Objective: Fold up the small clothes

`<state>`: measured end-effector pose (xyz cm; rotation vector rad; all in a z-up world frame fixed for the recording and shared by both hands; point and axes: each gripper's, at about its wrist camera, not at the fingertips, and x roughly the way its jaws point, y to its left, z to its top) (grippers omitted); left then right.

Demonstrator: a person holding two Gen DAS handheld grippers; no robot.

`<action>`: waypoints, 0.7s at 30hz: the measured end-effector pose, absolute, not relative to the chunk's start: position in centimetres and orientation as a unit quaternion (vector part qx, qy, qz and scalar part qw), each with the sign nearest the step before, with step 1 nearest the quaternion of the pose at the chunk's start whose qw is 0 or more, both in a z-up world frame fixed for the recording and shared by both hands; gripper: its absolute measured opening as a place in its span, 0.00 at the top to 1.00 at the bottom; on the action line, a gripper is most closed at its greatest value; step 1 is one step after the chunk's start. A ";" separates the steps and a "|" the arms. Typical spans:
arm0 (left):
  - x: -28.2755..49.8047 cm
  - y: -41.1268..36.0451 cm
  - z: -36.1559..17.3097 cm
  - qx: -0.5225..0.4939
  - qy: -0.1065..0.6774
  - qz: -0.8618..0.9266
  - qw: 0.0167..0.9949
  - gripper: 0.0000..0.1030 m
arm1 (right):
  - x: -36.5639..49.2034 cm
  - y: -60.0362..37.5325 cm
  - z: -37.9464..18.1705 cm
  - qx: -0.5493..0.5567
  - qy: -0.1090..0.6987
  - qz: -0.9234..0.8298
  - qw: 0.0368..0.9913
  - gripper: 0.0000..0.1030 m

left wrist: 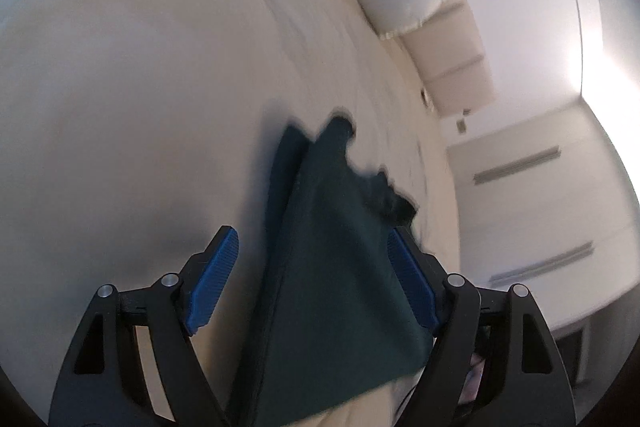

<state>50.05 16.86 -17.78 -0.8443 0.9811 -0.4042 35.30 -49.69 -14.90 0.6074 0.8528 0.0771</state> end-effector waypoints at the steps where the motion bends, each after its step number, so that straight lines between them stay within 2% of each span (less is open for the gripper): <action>1: 49.2 16.5 -17.8 -0.380 0.456 -0.190 0.782 0.26 | 34.5 -49.4 -14.8 0.280 0.408 0.041 0.868 0.36; 6: 45.6 13.8 -17.5 -0.310 0.458 -0.198 0.810 0.27 | 31.6 -48.1 -14.6 0.254 0.410 0.049 0.874 0.36; 9: 44.5 12.7 -17.6 -0.273 0.461 -0.207 0.819 0.42 | 30.7 -47.9 -14.6 0.259 0.410 0.049 0.873 0.36; 11: 44.6 12.4 -18.0 -0.272 0.466 -0.204 0.817 0.62 | 30.3 -48.0 -14.6 0.265 0.407 0.048 0.873 0.36; 12: 45.0 12.4 -18.4 -0.277 0.470 -0.200 0.814 0.67 | 30.1 -48.2 -14.6 0.266 0.407 0.045 0.873 0.36; 15: 44.1 12.9 -19.0 -0.279 0.477 -0.196 0.810 0.72 | 29.4 -48.9 -14.7 0.273 0.405 0.035 0.872 0.36; 17: 43.5 13.0 -19.1 -0.265 0.480 -0.195 0.813 0.81 | 28.9 -49.5 -14.8 0.276 0.403 0.029 0.872 0.36; 21: 44.0 11.8 -19.2 -0.247 0.479 -0.199 0.819 0.87 | 28.5 -49.5 -15.4 0.267 0.420 0.038 0.867 0.36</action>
